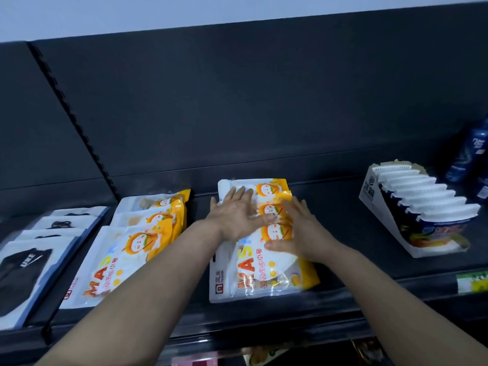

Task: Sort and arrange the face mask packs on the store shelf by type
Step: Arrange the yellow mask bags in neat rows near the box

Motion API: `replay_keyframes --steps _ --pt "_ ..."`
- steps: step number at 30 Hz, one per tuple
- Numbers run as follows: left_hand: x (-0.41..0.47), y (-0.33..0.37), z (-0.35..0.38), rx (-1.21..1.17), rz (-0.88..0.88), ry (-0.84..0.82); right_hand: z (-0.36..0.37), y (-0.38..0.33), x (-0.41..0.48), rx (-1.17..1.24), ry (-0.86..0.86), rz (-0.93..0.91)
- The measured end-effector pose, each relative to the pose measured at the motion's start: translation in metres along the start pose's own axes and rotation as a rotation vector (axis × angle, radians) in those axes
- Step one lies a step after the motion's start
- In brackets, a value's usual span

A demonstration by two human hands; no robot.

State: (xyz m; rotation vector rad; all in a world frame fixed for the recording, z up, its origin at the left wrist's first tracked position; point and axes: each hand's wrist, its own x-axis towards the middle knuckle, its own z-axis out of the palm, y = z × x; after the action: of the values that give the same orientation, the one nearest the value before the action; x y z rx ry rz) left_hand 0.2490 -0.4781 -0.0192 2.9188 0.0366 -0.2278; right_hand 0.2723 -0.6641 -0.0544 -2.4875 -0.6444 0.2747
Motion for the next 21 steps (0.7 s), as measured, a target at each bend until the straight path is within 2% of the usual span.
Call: replay_keyframes --steps 3,9,14,18,21 --pt "0.025 0.006 0.001 0.051 0.054 0.003 0.0 0.004 0.0 -0.24 -0.049 -0.16" --pt "0.048 0.003 0.008 0.019 0.058 -0.013 -0.001 0.016 -0.01 -0.338 -0.041 -0.112" --pt "0.036 -0.001 0.003 -0.182 0.093 0.035 -0.001 0.015 -0.013 -0.264 -0.049 -0.018" --pt "0.02 -0.001 0.002 -0.002 -0.028 0.16 -0.009 0.012 -0.009 -0.059 -0.149 0.095" --pt "0.005 -0.01 0.007 -0.042 -0.006 0.018 -0.013 0.013 -0.007 0.029 -0.174 0.087"
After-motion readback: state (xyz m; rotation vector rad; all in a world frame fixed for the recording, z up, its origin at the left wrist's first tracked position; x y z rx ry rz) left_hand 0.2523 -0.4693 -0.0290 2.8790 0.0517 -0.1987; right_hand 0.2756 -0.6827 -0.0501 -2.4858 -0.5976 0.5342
